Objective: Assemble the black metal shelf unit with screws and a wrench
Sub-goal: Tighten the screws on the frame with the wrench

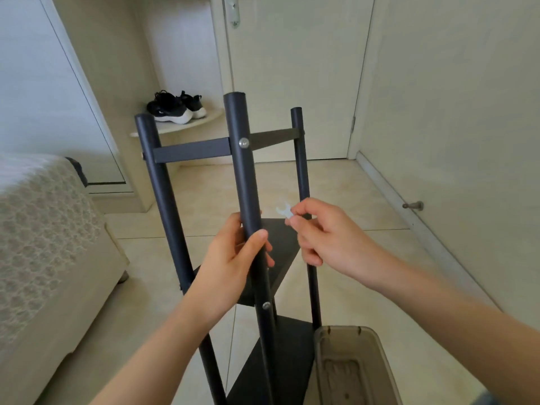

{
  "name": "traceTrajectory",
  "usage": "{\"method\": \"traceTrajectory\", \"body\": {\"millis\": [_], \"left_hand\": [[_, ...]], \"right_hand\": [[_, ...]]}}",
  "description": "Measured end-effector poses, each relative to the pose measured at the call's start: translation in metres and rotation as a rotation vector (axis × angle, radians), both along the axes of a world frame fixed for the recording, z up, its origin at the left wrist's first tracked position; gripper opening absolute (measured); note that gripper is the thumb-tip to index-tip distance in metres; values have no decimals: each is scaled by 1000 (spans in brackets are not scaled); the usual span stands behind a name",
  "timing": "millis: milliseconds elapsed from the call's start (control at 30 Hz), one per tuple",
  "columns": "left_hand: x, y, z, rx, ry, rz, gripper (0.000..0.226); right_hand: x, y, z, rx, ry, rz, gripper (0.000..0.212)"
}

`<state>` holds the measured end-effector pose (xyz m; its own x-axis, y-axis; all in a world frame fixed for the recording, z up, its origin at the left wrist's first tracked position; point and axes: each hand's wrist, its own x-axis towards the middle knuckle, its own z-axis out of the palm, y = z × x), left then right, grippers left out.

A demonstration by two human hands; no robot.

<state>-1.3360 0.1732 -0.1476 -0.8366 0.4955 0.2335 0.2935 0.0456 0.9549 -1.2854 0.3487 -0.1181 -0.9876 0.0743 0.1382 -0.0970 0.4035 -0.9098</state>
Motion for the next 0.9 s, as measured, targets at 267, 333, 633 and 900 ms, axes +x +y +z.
{"method": "traceTrajectory", "body": {"millis": [267, 333, 633, 900], "left_hand": [[-8, -23, 11, -76, 34, 10, 18], [-9, -30, 14, -81, 20, -21, 26], [2, -50, 16, -151, 147, 88, 38], [5, -58, 14, -131, 236, 264, 33]], "right_hand": [[-20, -19, 5, -40, 66, -44, 17], [-22, -26, 7, -27, 112, -29, 19], [-31, -42, 16, -221, 167, -5, 16], [-39, -59, 12, -101, 141, 26, 6]]}}
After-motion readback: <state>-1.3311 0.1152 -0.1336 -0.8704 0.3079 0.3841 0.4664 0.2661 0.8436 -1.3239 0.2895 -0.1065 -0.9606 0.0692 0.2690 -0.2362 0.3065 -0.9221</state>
